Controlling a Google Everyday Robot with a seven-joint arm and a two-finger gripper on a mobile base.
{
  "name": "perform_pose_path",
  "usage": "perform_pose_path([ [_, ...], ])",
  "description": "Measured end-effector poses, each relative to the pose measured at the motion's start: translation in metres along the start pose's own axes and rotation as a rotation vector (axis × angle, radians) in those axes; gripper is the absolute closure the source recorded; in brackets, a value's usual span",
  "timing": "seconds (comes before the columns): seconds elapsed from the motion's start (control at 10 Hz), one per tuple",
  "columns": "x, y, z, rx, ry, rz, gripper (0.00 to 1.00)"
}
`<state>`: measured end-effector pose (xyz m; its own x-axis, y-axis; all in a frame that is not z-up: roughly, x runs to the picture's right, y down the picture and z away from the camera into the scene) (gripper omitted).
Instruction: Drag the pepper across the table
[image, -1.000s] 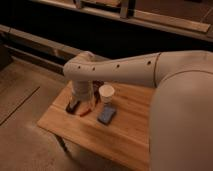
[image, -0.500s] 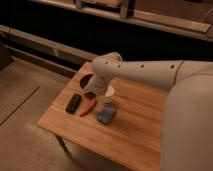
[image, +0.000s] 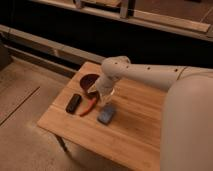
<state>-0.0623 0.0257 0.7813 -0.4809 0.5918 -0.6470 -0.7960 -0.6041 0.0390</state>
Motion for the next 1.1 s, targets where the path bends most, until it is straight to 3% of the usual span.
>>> perform_pose_path([
  [0.2,0.008,0.026,-0.020,0.015,-0.029,-0.099,0.35],
  [0.4,0.018,0.040,-0.024,0.028,-0.024,-0.137,0.35],
  [0.5,0.025,0.037,-0.016,0.046,0.000,-0.137,0.35],
  [0.9,0.045,-0.001,0.028,0.181,0.121,-0.062,0.35],
  [1.1,0.042,-0.011,0.037,0.223,0.144,-0.034,0.35],
])
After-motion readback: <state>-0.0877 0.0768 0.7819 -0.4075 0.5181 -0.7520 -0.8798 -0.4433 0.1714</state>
